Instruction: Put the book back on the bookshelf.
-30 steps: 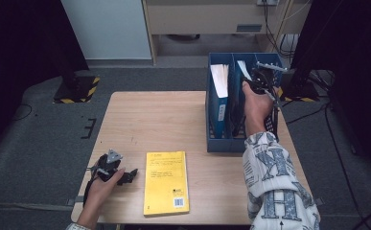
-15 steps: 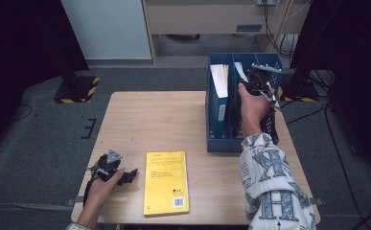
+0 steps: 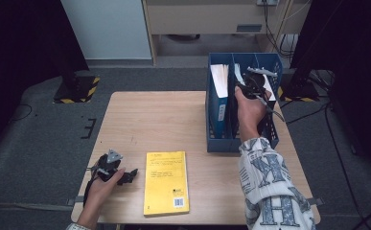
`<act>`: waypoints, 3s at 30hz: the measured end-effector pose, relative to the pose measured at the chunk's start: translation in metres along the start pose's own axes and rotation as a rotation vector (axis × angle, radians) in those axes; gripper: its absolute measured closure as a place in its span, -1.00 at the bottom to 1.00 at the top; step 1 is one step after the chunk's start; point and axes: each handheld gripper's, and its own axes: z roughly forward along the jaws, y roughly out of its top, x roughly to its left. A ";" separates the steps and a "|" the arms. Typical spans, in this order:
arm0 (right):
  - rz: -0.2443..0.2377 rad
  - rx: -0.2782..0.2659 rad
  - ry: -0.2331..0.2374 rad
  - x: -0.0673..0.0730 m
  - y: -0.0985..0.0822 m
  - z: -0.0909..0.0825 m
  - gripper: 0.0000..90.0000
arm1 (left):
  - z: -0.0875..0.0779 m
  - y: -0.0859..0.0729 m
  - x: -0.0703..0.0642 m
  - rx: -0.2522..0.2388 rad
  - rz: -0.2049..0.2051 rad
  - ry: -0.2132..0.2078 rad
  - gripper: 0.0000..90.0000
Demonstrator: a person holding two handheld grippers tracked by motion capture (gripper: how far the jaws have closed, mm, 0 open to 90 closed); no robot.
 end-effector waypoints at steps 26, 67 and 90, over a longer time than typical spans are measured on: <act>0.080 -0.046 0.126 -0.010 0.005 -0.014 0.10 | 0.000 0.000 0.000 0.001 -0.001 0.001 -0.99; -0.081 -0.014 0.259 -0.025 -0.057 -0.084 -0.74 | 0.000 0.000 0.000 -0.002 0.002 0.000 -1.00; -0.153 0.076 0.329 -0.004 -0.123 -0.092 -0.73 | 0.002 0.001 -0.001 -0.002 -0.002 -0.007 -1.00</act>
